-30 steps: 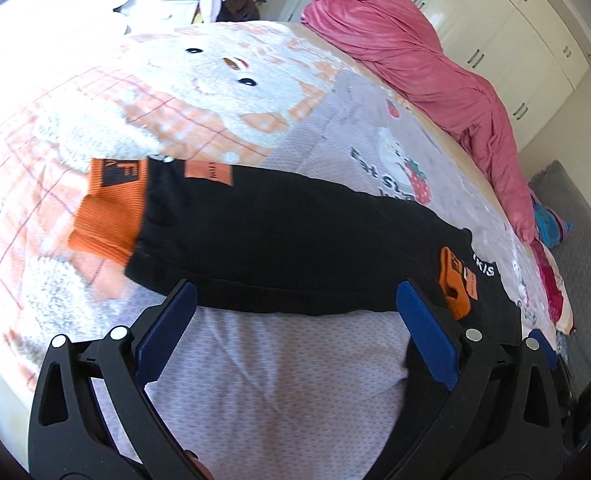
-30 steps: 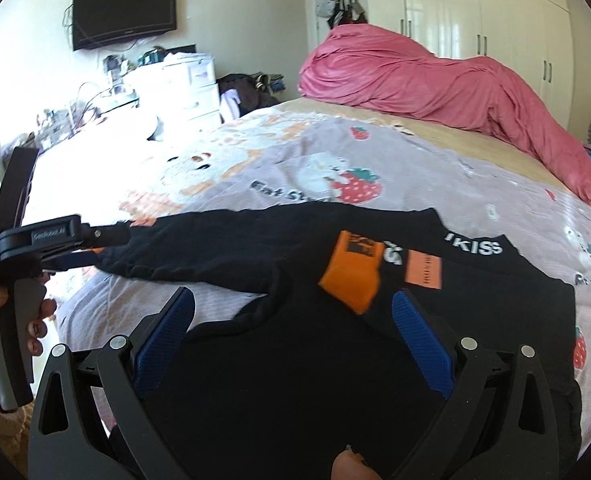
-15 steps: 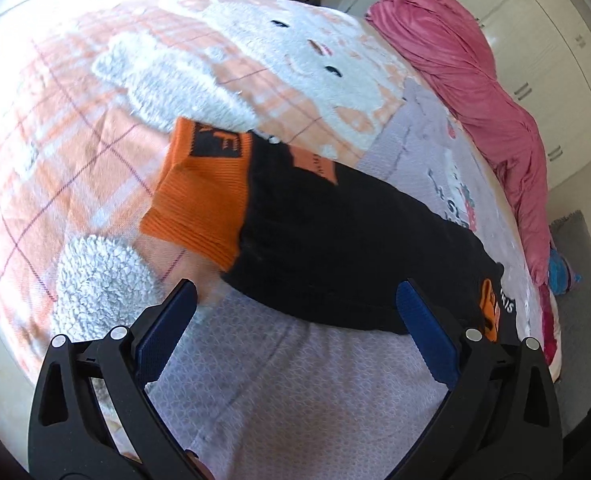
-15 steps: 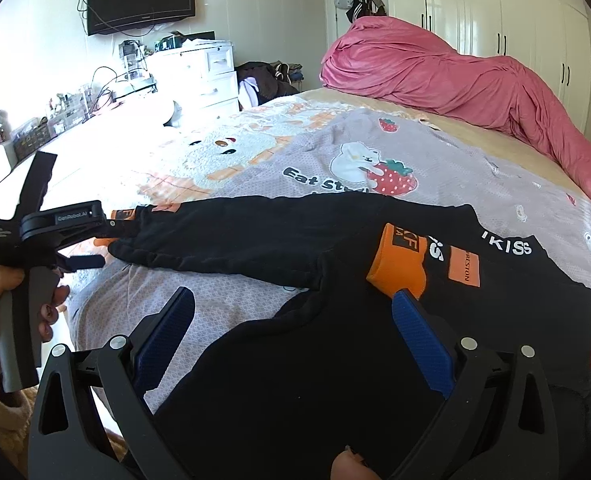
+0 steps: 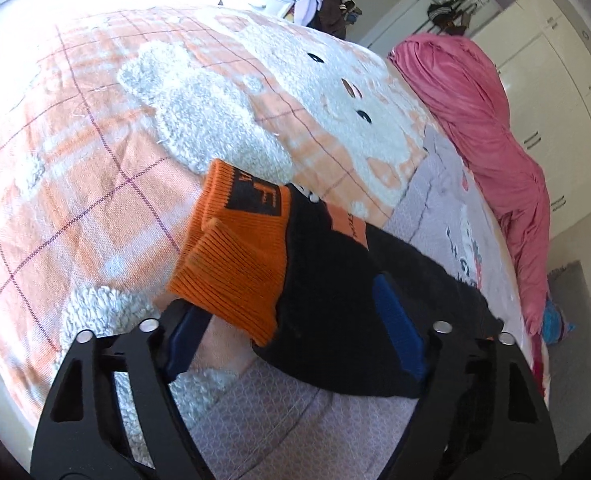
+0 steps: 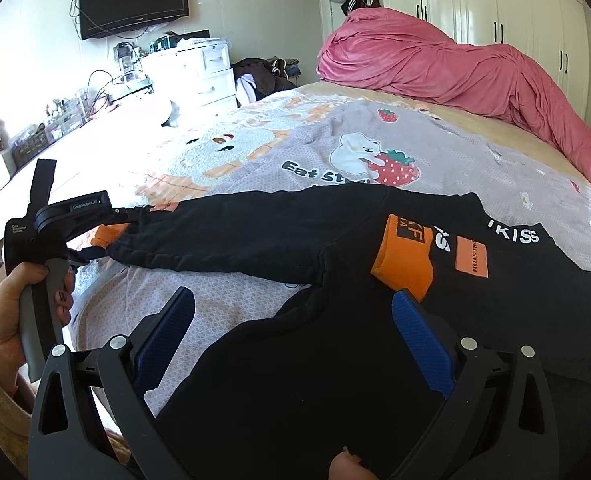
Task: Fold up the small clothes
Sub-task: 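Close the left gripper on the second sleeve's orange cuff, then lift the held sleeve and carry it across the shirt body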
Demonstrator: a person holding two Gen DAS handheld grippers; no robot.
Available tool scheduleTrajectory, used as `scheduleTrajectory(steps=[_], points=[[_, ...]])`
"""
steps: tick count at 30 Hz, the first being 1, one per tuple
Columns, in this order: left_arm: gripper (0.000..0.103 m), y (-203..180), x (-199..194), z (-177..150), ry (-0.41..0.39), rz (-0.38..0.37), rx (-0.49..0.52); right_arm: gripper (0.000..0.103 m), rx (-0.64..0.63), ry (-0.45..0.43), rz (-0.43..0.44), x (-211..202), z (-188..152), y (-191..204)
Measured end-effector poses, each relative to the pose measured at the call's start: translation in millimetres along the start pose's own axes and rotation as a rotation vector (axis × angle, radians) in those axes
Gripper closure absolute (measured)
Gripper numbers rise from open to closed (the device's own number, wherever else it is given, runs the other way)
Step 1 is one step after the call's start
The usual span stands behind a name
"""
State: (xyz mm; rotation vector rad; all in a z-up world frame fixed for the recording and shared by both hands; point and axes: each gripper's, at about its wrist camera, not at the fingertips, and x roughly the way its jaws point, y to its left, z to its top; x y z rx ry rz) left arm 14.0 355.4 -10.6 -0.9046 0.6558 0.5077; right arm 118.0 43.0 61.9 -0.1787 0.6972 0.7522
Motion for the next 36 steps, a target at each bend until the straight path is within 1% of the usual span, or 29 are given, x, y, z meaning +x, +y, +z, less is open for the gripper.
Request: scheduleTrajectory(steps=[2, 4, 5, 6, 7, 12, 18, 23, 31, 36], points=[[0.051, 2.0, 0.1, 3.0, -0.009, 0.003, -0.006, 0.005, 0.006, 0.002, -0.001, -0.2, -1.4, -2.4], [0.075, 4.2, 1.3, 5.0, -0.008, -0.004, -0.018, 0.005, 0.01, 0.006, -0.004, -0.3, -3.2, -4.7], [0.08, 4.5, 3.0, 5.7, -0.003, -0.013, -0.026, 0.005, 0.012, 0.009, -0.008, -0.4, -4.5, -6.1], [0.09, 4.6, 4.0, 6.0, 0.0, -0.029, -0.031, 0.005, 0.014, 0.01, -0.009, -0.5, -5.2, -7.7], [0.093, 3.5, 3.9, 6.2, 0.001, -0.042, -0.03, 0.005, 0.016, 0.011, -0.012, -0.8, -5.5, -9.1], [0.097, -13.1, -6.3, 7.2, -0.024, -0.091, 0.006, 0.005, 0.038, 0.009, -0.024, -3.6, -8.6, -18.8], [0.097, -37.1, -22.7, 7.7, -0.063, -0.162, 0.022, 0.005, 0.089, 0.009, -0.031, -7.7, -13.4, -35.2], [0.098, -68.5, -34.9, 4.8, -0.089, -0.231, 0.046, 0.005, 0.125, 0.006, -0.045, -13.0, -16.2, -49.2], [0.098, -125.8, -37.0, -14.9, -0.075, -0.338, 0.106, 0.005, 0.174, -0.002, -0.075, -28.1, -20.3, -76.6], [0.098, -149.0, -34.8, -25.1, -0.061, -0.385, 0.135, 0.005, 0.201, -0.017, -0.107, -39.4, -21.8, -95.8]])
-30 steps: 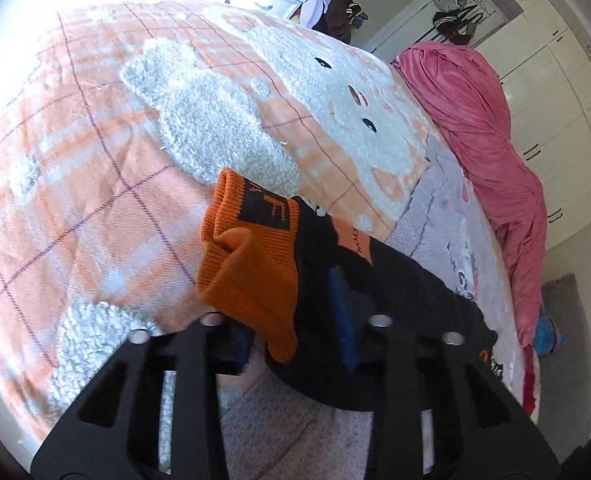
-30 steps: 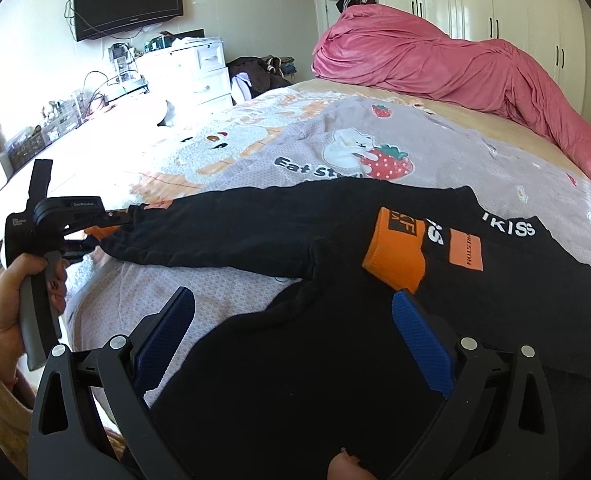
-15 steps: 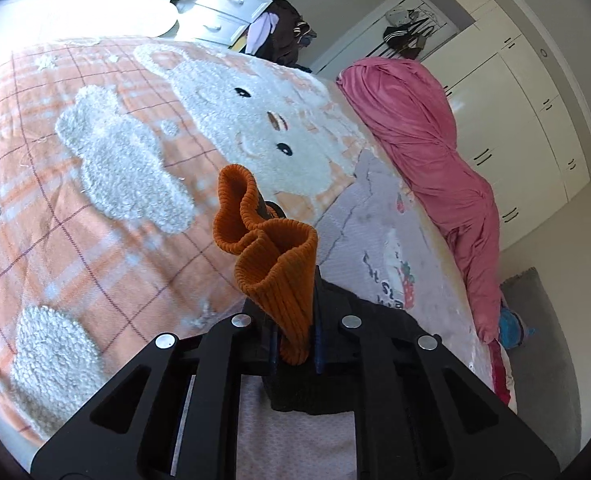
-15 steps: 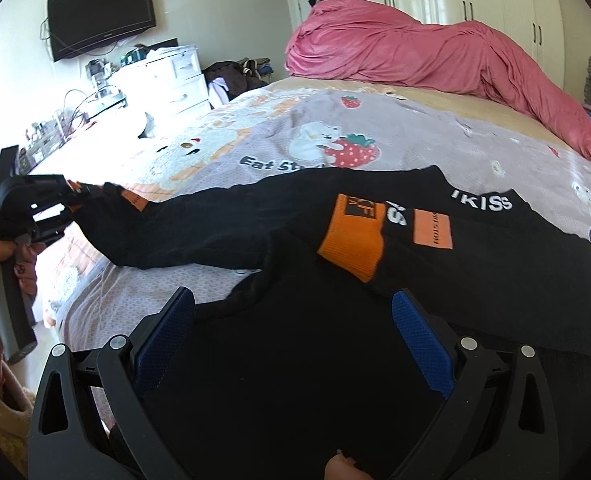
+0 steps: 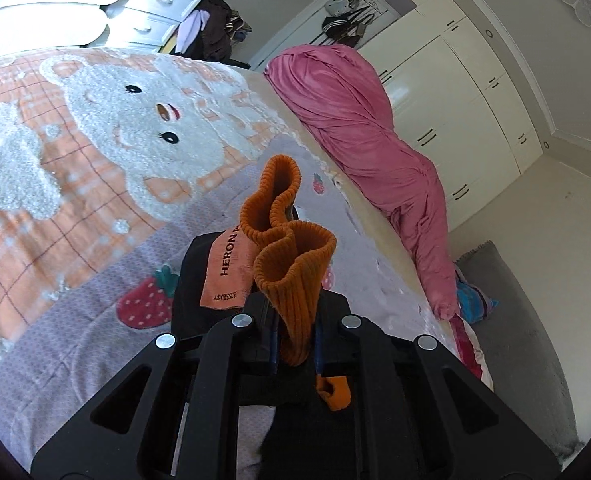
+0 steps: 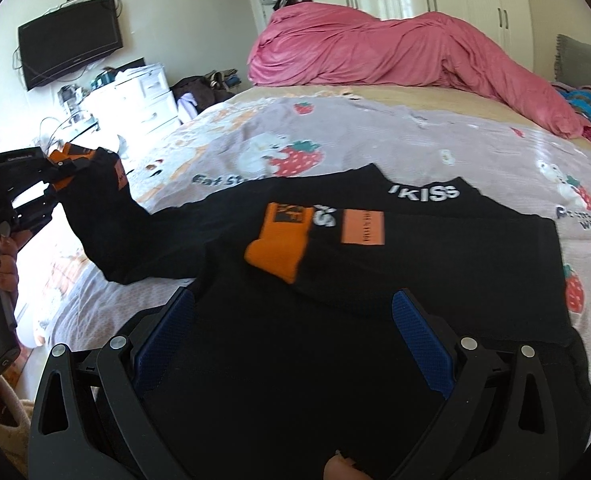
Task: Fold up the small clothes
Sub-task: 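Lift the held sleeve and carry it across the shirt body, then lay the second sleeve over the first on the shirt body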
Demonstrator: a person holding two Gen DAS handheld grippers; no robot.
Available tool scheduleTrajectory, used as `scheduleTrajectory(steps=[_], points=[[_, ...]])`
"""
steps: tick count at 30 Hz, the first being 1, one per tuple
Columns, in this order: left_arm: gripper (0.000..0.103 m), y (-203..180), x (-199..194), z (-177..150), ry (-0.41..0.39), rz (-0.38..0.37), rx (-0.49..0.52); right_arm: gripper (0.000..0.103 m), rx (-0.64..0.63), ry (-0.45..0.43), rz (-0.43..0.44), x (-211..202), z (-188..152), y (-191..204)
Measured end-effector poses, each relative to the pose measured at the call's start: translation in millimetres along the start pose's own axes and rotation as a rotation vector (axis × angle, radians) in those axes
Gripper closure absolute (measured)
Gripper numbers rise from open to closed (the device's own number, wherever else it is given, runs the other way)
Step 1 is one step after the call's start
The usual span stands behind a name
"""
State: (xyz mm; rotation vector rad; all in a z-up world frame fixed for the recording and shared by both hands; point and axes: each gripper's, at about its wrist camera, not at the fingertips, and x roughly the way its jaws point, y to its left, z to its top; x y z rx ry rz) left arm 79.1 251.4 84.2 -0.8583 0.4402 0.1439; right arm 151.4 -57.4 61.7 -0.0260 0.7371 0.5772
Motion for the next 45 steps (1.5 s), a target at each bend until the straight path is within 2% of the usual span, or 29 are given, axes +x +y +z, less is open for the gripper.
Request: scheduleTrajectory(steps=[11, 24, 36, 45], points=[[0.098, -51.8, 28.6, -24.6, 0.071, -0.128, 0.079, 0.005, 0.065, -0.036, -0.055, -21.1, 2.9, -46.8], [0.098, -91.2, 63.0, -56.9, 0.177, -0.214, 0.174, 0.005, 0.183, -0.066, -0.098, -37.0, -5.8, -98.7], [0.098, -126.4, 98.1, -96.2, 0.289, -0.258, 0.281, 0.004, 0.308, -0.101, -0.145, -53.1, -12.5, -149.1], [0.097, -142.0, 131.4, -138.5, 0.419, -0.259, 0.334, 0.004, 0.393, -0.127, -0.182, -63.7, -17.8, -183.5]])
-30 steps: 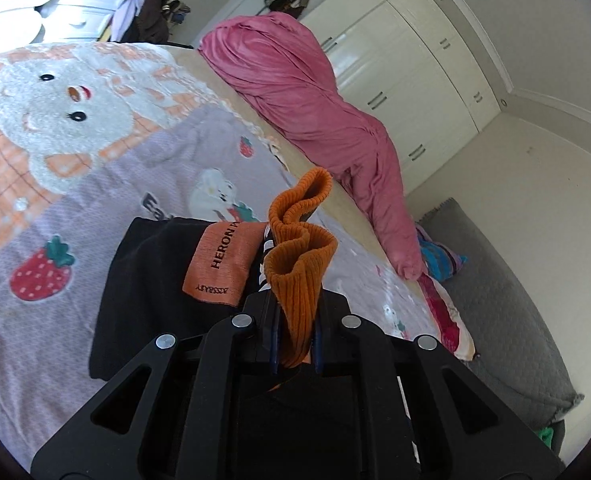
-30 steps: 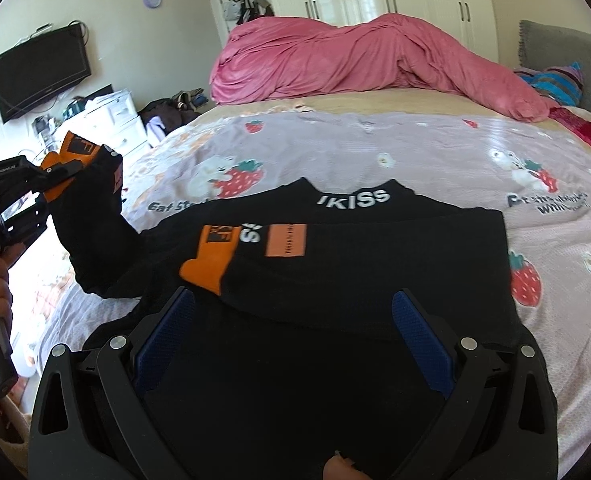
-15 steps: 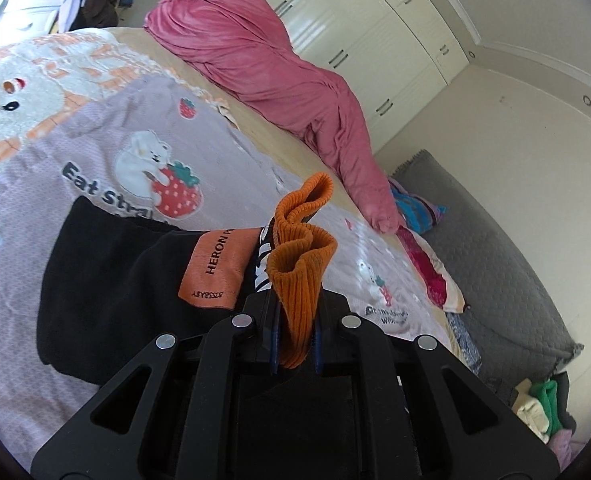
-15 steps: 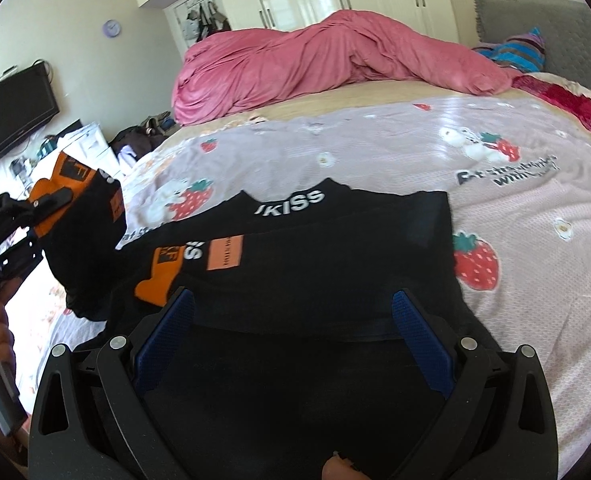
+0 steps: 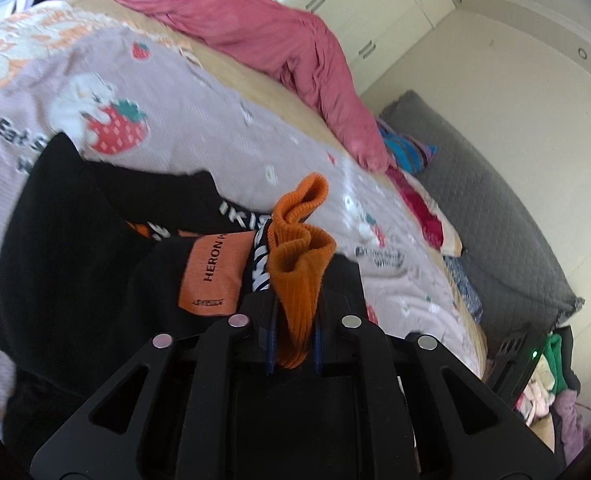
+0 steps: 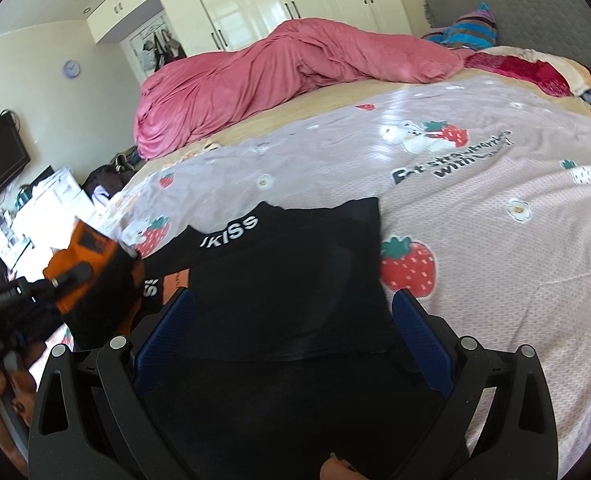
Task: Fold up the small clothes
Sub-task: 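Lay the second sleeve over the first on the shirt body, then pinch the laid orange cuff with the right gripper and straighten it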
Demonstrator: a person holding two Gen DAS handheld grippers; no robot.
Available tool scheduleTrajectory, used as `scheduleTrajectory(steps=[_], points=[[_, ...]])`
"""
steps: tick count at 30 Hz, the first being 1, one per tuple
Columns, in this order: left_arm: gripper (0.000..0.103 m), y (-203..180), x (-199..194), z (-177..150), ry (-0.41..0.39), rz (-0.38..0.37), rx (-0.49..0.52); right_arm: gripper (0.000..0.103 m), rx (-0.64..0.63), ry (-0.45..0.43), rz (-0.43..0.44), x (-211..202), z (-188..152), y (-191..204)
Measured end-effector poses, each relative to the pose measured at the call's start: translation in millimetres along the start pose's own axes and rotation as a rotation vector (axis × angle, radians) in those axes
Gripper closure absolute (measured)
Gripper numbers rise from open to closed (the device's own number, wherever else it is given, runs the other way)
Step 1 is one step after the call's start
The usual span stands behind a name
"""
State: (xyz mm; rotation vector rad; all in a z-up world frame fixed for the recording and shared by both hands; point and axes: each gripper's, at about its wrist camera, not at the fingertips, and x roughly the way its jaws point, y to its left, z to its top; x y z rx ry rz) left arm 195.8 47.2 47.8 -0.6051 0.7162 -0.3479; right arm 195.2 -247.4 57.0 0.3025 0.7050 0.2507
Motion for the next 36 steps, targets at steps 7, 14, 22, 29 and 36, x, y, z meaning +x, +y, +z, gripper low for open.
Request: scheduleTrajectory(steps=[7, 14, 22, 29, 36], points=[[0.076, -4.8, 21.5, -12.2, 0.074, -0.006, 0.018, 0.005, 0.029, 0.0, -0.003, 0.3, 1.4, -11.2], [0.041, -0.8, 9.1, -4.4, 0.05, 0.055, 0.039, 0.005, -0.014, 0.054, 0.051, 13.6, -4.3, 3.5], [0.009, 14.2, -13.8, 13.6, -0.008, 0.26, 0.118, 0.007, -0.197, 0.237, 0.107, 63.3, -19.8, 60.3], [0.009, 43.7, -35.9, 25.0, -0.033, 0.275, 0.036, 0.03, -0.193, 0.333, 0.074, 99.1, -33.8, 71.4], [0.009, 53.1, -52.7, 32.5, -0.067, 0.283, 0.025, 0.09, -0.264, 0.306, 0.212, 91.1, -36.4, 93.2]])
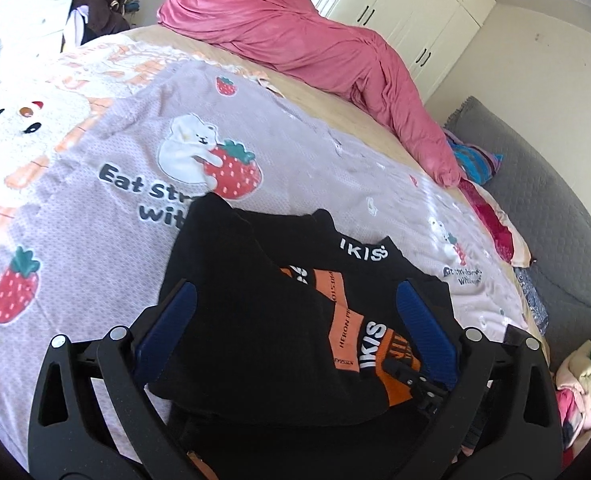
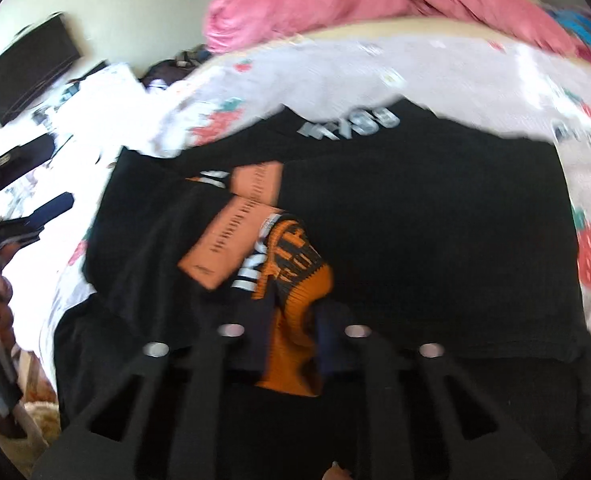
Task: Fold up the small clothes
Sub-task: 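Pinch the laid orange cuff with the right gripper and straighten it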
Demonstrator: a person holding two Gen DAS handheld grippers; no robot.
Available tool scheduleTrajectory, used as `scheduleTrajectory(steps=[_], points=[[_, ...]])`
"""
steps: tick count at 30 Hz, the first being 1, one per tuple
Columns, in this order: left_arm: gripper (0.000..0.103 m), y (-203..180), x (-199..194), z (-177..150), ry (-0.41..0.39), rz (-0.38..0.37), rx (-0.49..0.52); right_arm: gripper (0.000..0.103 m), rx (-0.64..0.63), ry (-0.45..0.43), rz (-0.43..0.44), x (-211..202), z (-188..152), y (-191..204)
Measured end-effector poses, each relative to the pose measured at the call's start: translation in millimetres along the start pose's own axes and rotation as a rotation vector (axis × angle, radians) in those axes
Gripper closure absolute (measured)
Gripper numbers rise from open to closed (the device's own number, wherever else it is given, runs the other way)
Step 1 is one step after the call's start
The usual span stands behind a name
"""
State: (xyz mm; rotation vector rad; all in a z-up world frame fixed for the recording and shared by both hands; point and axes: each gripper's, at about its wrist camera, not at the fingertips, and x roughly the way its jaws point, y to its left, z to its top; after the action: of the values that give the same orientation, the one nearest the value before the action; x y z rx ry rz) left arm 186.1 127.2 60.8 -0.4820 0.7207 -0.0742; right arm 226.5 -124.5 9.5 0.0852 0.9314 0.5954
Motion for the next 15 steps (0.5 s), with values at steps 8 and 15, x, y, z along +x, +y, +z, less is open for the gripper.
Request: scheduleTrajectory(steps=[8, 15], points=[[0.009, 17.3, -12.4, 12.1, -0.049, 0.044, -0.04, 0.091, -0.18, -0.178, 0.036, -55.3, 31.5, 34.8], [0.009, 25.5, -16.7, 15.2, -0.058, 0.033, -0.071, 0.091, -0.168, -0.322, -0.042, -96.8, 50.3, 8.5]])
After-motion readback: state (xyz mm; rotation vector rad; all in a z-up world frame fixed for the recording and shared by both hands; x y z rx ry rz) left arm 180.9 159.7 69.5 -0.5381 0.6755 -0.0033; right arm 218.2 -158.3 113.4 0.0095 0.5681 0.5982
